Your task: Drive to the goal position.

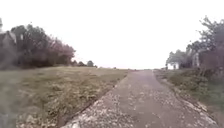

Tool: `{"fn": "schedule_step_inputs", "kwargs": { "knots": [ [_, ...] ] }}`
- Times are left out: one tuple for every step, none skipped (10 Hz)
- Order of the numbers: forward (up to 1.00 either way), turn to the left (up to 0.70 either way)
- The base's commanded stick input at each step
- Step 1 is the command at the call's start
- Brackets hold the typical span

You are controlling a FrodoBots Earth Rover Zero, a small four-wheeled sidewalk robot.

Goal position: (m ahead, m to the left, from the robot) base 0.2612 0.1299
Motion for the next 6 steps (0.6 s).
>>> {"fn": "schedule_step_inputs", "kwargs": {
  "knots": [
    [0.85, -0.34],
    [0.85, -0.34],
    [0.85, -0.34],
    [0.85, -0.34],
    [0.85, -0.34],
    [0.85, -0.34]
  ]
}}
